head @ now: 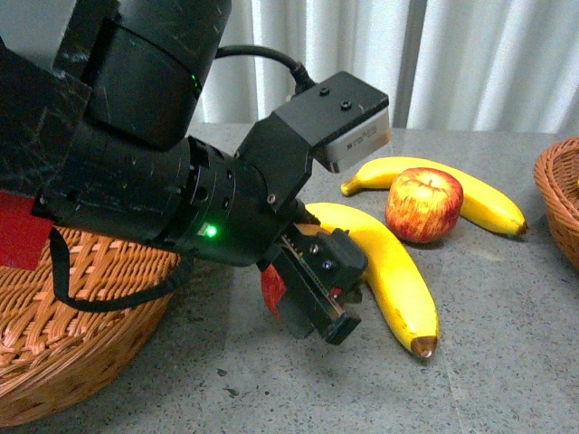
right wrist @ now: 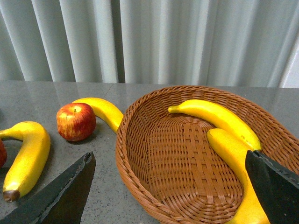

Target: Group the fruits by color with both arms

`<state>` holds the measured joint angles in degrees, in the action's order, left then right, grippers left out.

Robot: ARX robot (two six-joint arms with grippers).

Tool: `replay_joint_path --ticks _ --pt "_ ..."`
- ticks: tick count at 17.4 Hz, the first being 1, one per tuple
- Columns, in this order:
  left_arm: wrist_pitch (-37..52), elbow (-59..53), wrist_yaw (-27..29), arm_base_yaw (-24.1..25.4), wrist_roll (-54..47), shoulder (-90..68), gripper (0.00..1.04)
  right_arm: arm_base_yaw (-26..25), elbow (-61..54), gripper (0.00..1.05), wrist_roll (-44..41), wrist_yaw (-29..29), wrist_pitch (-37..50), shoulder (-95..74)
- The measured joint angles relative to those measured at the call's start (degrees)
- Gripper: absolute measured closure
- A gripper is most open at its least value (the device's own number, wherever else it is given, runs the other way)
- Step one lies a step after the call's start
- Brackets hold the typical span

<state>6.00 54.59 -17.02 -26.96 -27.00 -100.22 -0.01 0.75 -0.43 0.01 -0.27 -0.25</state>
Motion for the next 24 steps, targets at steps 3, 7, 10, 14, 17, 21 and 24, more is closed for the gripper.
replay_joint_path --ticks 3,7,10,14,17,21,24 --pt "2.9 3.0 6.0 0.3 2.7 5.1 0.42 0.0 0.0 0.07 0.0 0.0 0.0 0.0" --pt "7.4 1.6 20.3 6.3 14.7 13.8 0.43 0.0 0.0 0.07 0.0 0.0 0.0 0.0" --pt "6.7 -4.4 26.3 13.7 24.5 16.8 0.43 0.0 0.0 0.07 0.0 0.0 0.0 0.0" --pt "7.8 -12.6 31.3 19.5 33.4 19.1 0.43 0.0 0.0 0.07 0.0 0.0 0.0 0.0" --pt "9.5 -15.8 33.8 22.9 35.8 18.9 0.43 0.0 0.0 0.07 0.0 0.0 0.0 0.0" --pt "9.9 -15.8 32.9 23.4 36.2 17.8 0.24 0.0 0.0 0.07 0.0 0.0 0.0 0.0" --pt "9.8 -15.8 32.8 22.9 36.1 18.6 0.07 0.0 0.0 0.07 0.0 0.0 0.0 0.0"
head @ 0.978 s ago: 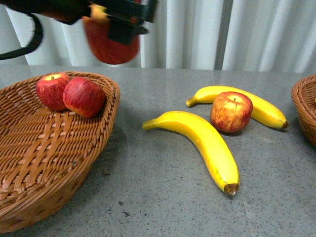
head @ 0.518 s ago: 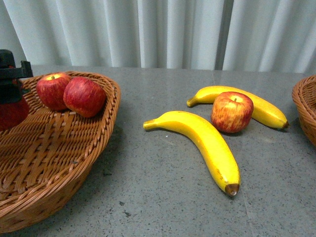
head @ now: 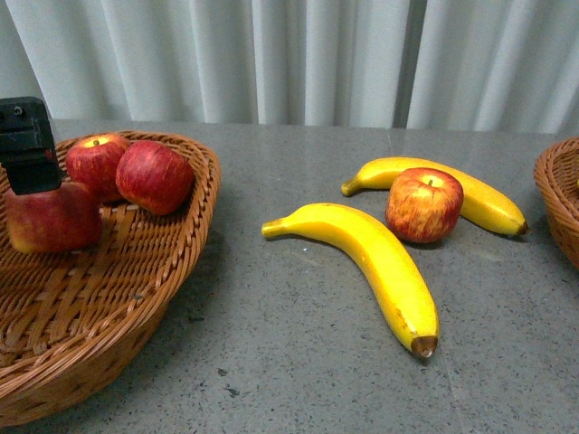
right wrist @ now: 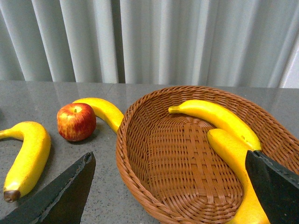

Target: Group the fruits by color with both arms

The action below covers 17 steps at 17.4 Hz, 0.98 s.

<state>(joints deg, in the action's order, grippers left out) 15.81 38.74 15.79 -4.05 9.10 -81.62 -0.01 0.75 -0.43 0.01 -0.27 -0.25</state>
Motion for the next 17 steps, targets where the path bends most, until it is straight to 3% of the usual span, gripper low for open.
replay_joint_path --ticks 5,11,17 --pt "0.9 2.1 -1.4 -6.4 -1.8 6.2 0.07 0.0 0.0 0.07 0.0 0.0 0.0 0.0" --pt "3.3 15.2 -15.0 -18.8 -10.9 -7.9 0.07 0.0 0.0 0.07 0.0 0.0 0.0 0.0" --pt "-0.6 25.8 -22.3 -24.5 -15.8 -22.4 0.07 0.0 0.0 0.07 0.0 0.0 0.0 0.0"
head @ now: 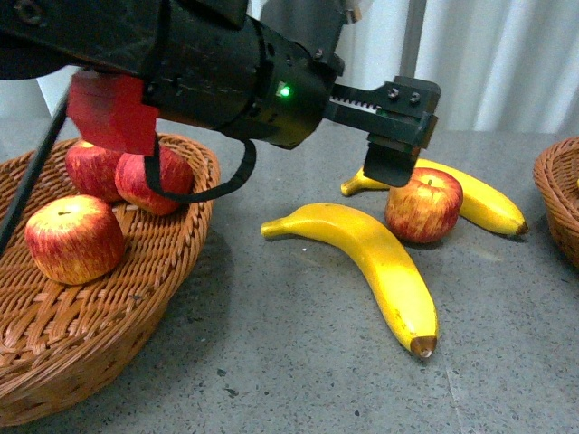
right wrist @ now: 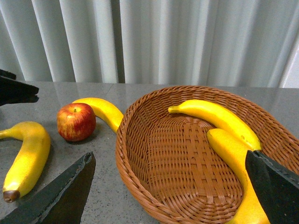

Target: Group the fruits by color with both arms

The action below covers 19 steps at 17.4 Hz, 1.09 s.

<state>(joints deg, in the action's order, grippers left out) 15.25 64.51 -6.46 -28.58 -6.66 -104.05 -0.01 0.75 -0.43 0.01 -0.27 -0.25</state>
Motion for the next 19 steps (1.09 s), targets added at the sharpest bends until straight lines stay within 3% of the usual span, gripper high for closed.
replay_joint_path --ticks 5,19 --pt "-2.8 7.1 -4.9 -1.4 -3.5 -7.0 0.07 0.0 0.0 0.07 0.0 0.0 0.0 0.0" --pt "-7.8 17.9 -8.7 -2.9 -8.7 -20.1 0.07 0.0 0.0 0.07 0.0 0.0 0.0 0.0"
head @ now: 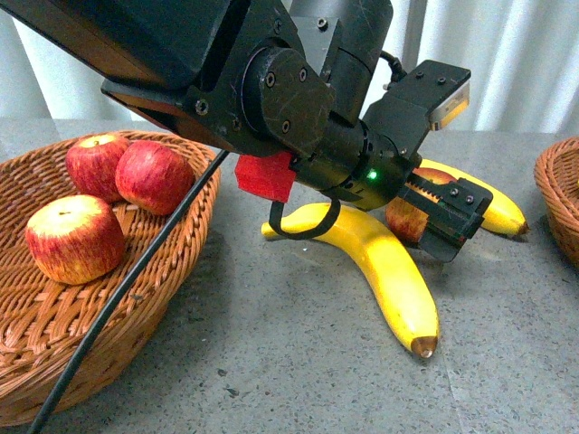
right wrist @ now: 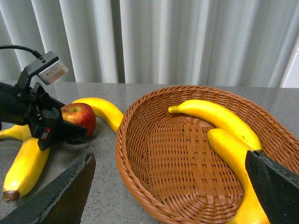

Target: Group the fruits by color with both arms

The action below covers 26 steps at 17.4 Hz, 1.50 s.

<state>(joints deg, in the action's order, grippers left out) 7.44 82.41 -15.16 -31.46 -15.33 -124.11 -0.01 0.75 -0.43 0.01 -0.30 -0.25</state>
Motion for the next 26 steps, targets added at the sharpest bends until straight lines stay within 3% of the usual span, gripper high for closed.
replay_joint_path --ticks 4,10,15,18,21,23,26 --pt "0.9 2.7 -1.4 0.2 -0.1 -2.2 0.09 0.0 0.0 0.07 0.0 0.0 0.0 0.0" --pt "1.0 4.0 -1.9 0.2 0.0 -3.1 0.32 0.0 0.0 0.07 0.0 0.0 0.0 0.0" --pt "1.6 3.3 -0.5 0.0 -0.2 -2.4 0.35 0.0 0.0 0.07 0.0 0.0 0.0 0.0" --pt "3.3 0.8 5.2 0.0 -0.1 2.7 0.35 0.0 0.0 0.07 0.0 0.0 0.0 0.0" --pt "7.9 -5.4 16.9 0.6 3.2 14.6 0.35 0.0 0.0 0.07 0.0 0.0 0.0 0.0" --pt "9.9 -13.2 24.7 1.8 6.4 22.2 0.35 0.0 0.0 0.07 0.0 0.0 0.0 0.0" --pt "11.1 -25.7 30.7 5.3 11.8 31.6 0.35 0.0 0.0 0.07 0.0 0.0 0.0 0.0"
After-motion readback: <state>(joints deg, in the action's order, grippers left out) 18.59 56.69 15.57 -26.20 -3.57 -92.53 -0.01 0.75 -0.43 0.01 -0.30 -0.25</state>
